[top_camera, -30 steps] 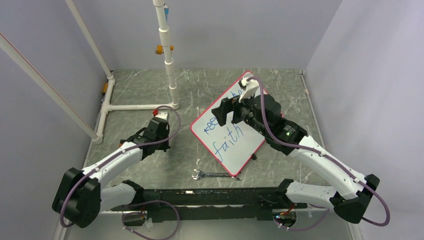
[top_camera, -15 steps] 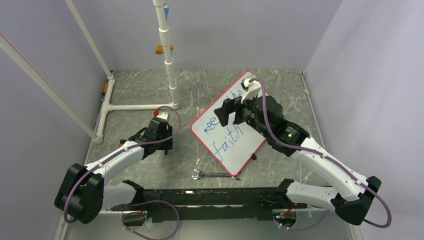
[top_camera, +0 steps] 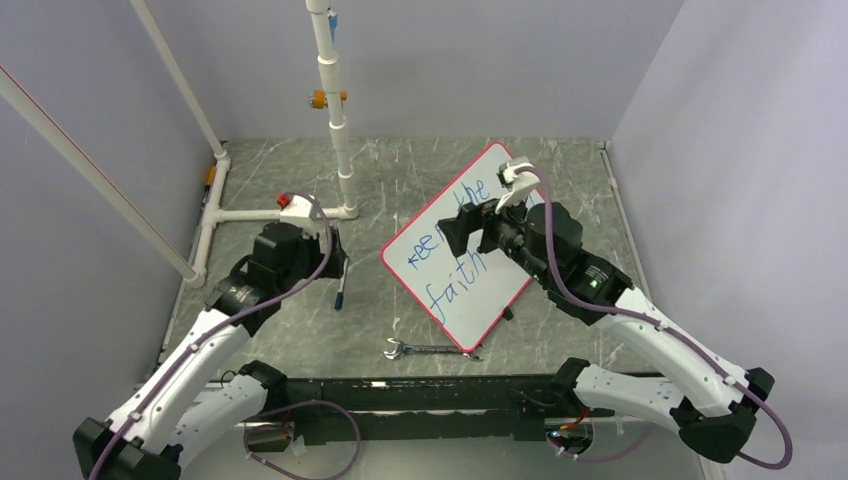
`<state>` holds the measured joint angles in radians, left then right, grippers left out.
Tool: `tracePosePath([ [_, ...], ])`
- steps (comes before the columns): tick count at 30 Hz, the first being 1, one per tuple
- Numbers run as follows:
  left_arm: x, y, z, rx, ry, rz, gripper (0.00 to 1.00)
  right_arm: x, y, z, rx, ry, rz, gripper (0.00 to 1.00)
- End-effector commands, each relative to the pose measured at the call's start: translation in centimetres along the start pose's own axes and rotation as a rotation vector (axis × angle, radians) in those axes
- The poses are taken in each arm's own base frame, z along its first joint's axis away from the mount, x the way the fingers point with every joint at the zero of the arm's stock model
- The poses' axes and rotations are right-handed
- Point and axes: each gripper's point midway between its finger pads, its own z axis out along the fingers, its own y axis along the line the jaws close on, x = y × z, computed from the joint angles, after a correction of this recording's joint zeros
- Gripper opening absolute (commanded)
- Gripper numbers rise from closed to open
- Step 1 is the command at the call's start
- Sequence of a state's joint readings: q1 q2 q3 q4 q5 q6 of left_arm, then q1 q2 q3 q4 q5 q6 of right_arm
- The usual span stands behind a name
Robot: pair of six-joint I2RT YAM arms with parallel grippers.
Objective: Write a sentence on the whiteboard
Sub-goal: Place the whiteboard marker at the center of the board, then reset both arms
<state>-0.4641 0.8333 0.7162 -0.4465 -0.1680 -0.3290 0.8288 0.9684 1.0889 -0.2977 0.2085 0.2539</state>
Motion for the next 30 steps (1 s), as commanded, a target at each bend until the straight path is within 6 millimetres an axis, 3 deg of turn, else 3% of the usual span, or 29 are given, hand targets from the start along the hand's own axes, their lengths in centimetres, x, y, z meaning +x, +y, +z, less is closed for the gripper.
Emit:
tracePosePath([
  [1, -4.3, -0.3, -3.2, 0.018, -0.068, 0.093, 0.98, -3.2, -0.1, -1.6, -0.018, -0.16, -0.003, 1.0],
  [5, -7.6, 0.2, -4.9, -0.015, -0.167, 0.143, 0.99, -3.2, -1.0, -2.2, 0.017, -0.21, 0.009, 1.0],
  [9, -9.2, 1.1, -5.2, -0.066, -0.247, 0.181, 0.99, -2.3, -2.5, -2.9, 0.073, -0.232, 0.01, 1.0],
  [16, -8.4, 1.8, -4.8, -0.083, -0.291, 0.179, 0.99, 2.0, -7.3, -5.2, 0.268, -0.234, 0.052, 1.0],
  [20, -8.3, 2.6, -5.6, -0.109, -0.294, 0.182, 0.98, 4.3, -9.2, -6.6, 0.335, -0.223, 0.069, 1.0],
  [30, -8.0, 3.7, -5.9, -0.148, -0.292, 0.185, 0.99, 5.3, -9.9, -7.9, 0.344, -0.247, 0.105, 1.0],
])
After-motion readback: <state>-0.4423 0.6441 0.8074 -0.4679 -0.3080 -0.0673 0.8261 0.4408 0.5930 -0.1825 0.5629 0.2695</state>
